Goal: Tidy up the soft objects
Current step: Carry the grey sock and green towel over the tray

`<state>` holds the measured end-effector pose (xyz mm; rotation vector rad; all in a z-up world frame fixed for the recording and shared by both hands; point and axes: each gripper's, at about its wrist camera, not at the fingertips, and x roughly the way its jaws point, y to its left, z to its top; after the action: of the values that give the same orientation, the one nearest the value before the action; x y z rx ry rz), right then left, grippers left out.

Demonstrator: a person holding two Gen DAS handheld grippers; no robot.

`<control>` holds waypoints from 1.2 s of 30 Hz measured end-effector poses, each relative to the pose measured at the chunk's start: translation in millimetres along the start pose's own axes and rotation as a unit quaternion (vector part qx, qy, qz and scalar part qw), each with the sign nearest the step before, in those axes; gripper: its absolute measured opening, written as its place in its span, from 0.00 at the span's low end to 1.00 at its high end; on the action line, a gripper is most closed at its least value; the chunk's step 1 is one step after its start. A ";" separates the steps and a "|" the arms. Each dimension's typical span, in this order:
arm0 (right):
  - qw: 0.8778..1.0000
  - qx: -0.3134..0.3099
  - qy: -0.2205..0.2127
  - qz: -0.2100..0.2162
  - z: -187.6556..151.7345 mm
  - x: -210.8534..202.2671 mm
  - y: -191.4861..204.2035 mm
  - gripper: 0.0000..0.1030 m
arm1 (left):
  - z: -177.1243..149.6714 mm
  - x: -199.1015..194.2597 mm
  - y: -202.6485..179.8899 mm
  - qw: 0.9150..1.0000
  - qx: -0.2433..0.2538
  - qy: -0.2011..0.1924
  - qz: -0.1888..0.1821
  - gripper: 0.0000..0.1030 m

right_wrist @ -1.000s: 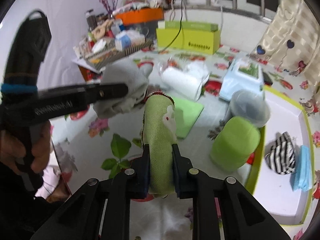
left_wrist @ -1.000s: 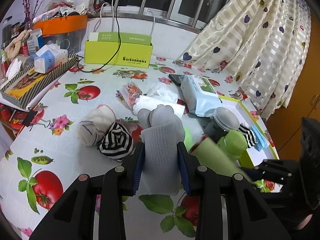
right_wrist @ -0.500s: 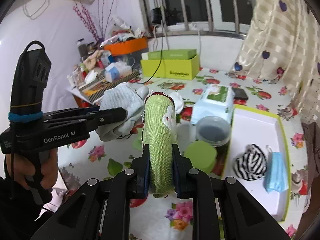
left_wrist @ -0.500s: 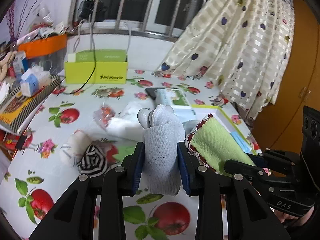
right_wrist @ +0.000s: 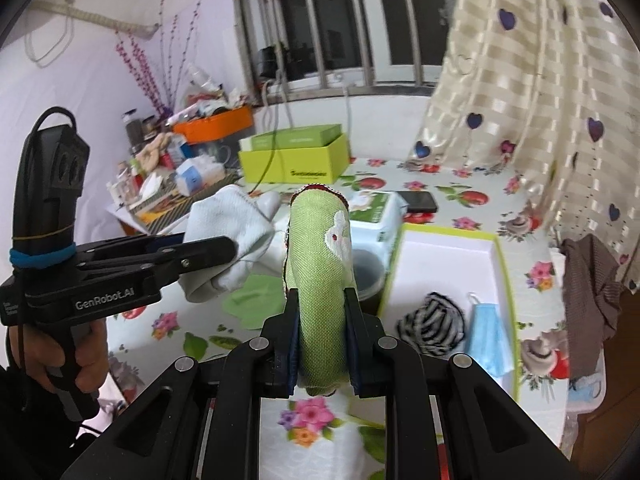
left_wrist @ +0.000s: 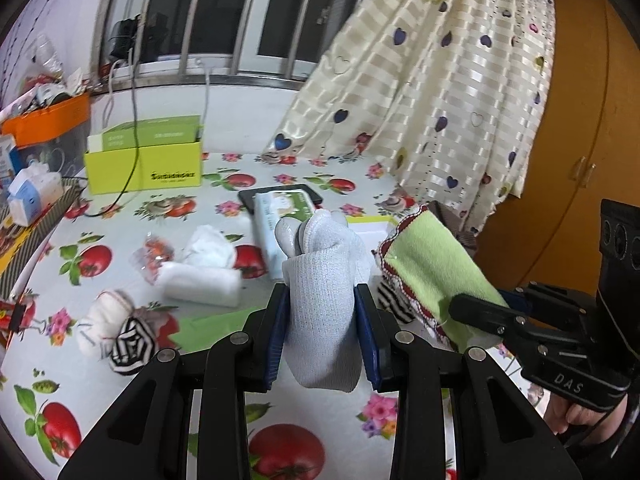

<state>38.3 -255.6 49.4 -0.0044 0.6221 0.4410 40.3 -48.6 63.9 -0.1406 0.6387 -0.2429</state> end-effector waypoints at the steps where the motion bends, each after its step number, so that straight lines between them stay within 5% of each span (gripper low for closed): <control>1: 1.000 0.004 -0.002 -0.005 -0.4 -2.0 -5.1 0.18 | 1.3 1.7 -3.5 1.000 0.003 0.000 -0.004 0.33; 15: 0.996 0.068 0.005 -0.061 -23.2 -14.0 -75.1 0.18 | 4.1 35.0 -51.1 0.998 0.032 0.027 -0.048 0.33; 36: 0.990 0.107 0.062 -0.070 -59.9 11.6 -122.4 0.18 | -30.0 111.3 -106.3 0.986 0.065 0.126 -0.084 0.33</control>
<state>62.0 -370.1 -21.5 0.1295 0.7833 0.2377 89.3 -182.2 -1.9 -0.0382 0.8606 -0.4698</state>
